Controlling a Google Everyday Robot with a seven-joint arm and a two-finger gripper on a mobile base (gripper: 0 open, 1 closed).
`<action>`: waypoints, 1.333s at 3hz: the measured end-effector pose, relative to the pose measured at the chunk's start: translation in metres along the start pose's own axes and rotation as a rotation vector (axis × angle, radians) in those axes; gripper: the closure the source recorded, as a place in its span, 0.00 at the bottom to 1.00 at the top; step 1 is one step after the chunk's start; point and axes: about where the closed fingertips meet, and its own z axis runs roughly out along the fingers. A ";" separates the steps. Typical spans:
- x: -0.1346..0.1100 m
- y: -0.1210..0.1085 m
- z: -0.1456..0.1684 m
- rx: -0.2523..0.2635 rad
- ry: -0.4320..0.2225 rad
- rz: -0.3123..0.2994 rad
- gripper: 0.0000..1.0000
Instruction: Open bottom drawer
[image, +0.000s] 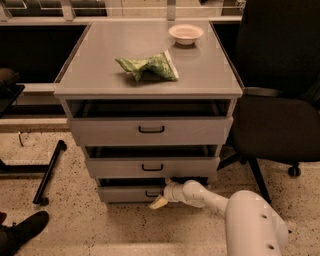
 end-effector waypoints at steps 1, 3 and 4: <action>0.015 0.002 0.009 -0.025 0.024 0.033 0.00; 0.013 0.023 -0.009 -0.079 0.043 0.053 0.00; 0.015 0.055 -0.041 -0.146 0.069 0.108 0.00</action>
Offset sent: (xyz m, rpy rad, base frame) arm -0.0261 -0.0046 -0.0245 -0.0062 0.1572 0.0261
